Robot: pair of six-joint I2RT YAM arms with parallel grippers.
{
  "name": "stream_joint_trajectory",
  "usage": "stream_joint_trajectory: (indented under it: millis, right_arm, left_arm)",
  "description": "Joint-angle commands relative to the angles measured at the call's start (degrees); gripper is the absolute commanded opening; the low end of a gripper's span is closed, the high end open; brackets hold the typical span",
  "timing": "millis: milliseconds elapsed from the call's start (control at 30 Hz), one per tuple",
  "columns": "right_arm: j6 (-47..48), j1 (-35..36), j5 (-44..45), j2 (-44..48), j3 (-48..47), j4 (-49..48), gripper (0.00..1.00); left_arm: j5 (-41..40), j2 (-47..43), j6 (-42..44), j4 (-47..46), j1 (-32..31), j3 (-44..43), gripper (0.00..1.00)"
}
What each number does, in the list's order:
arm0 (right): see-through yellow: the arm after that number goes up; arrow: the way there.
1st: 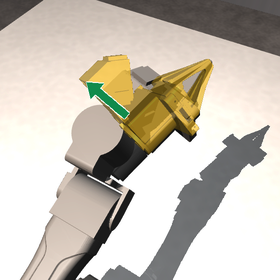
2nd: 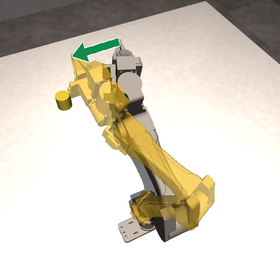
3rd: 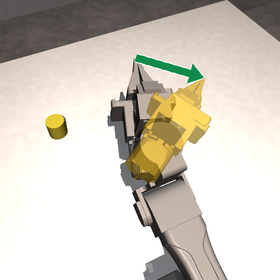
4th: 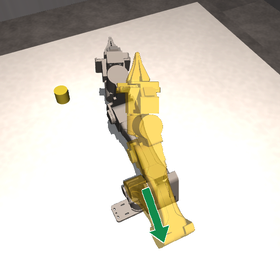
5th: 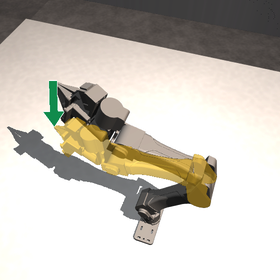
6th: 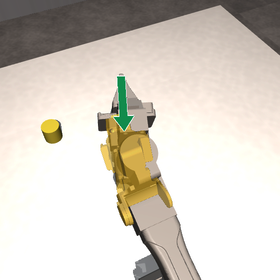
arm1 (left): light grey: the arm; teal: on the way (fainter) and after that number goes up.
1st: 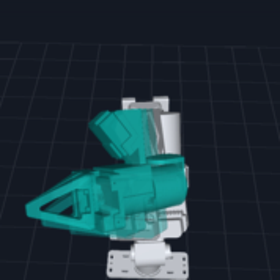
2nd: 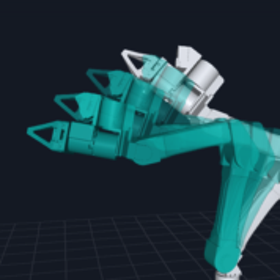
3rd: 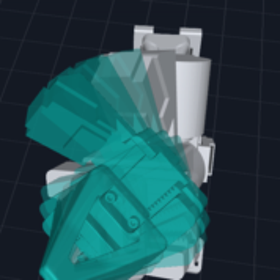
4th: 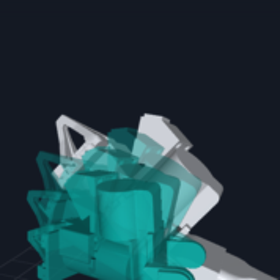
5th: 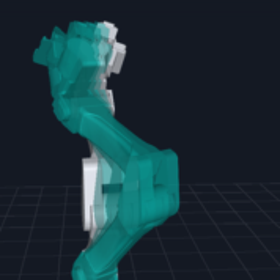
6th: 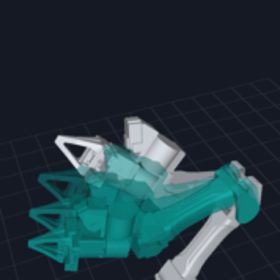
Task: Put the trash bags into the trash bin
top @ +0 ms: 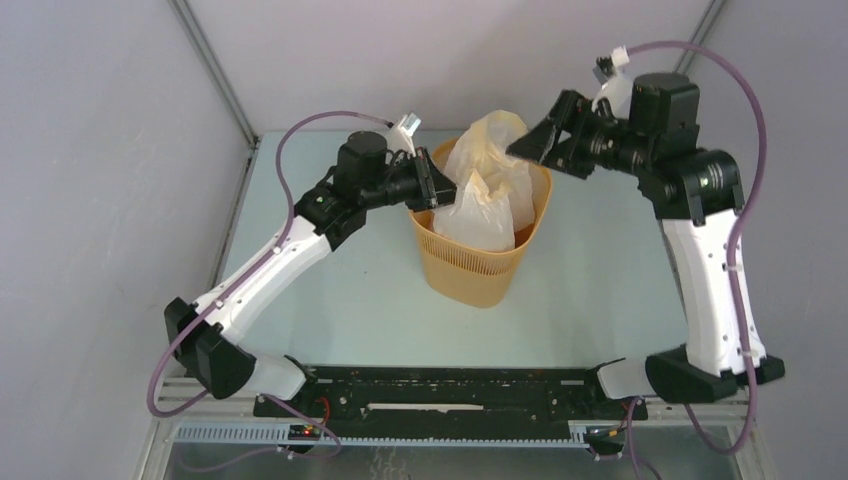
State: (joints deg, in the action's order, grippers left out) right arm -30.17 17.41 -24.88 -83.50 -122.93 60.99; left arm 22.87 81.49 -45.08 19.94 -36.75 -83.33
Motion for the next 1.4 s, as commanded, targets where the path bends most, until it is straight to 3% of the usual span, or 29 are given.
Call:
stream_joint_trajectory:
  millis: [0,100,200,433,867,900,1033,1200,1367]
  right_arm:
    - [-2.53,-1.02,-4.59,10.68,15.79,-6.03,0.82]
    - [-9.61,-5.10,-11.27,14.71,28.05,-15.39,0.83]
    - [-15.82,-6.18,-16.41,16.08,34.21,-22.56,0.83]
    - [-19.92,-4.92,-16.04,18.09,39.59,-29.07,0.82]
    - [-19.73,1.43,-13.39,20.98,42.67,-29.96,0.77]
    - [-19.49,2.23,-13.27,20.93,42.91,-29.58,0.74]
    - [-18.48,6.29,-12.55,21.81,44.00,-29.14,0.38]
    - [-15.25,9.55,-9.25,24.92,45.26,-27.70,0.02]
    - [-14.12,16.17,-2.15,29.68,50.55,-25.26,0.00]
  left_arm:
    - [6.43,-7.58,-4.07,-15.28,0.62,5.84,0.13]
    - [6.09,-9.90,-3.94,-19.09,0.84,9.14,0.13]
    - [5.83,-10.57,-4.57,-21.11,0.89,10.74,0.13]
    - [5.04,-9.94,-6.73,-24.92,0.90,12.51,0.11]
    - [2.78,-10.07,-6.48,-24.48,0.89,13.73,0.06]
    - [2.41,-9.81,-6.43,-23.42,0.89,13.25,0.04]
    - [0.85,-9.77,-6.45,-21.52,0.86,12.51,0.00]
    - [-3.22,-10.76,-8.40,-20.57,1.59,13.94,0.00]
    - [-1.40,-9.32,-10.35,-20.70,2.61,12.79,0.00]
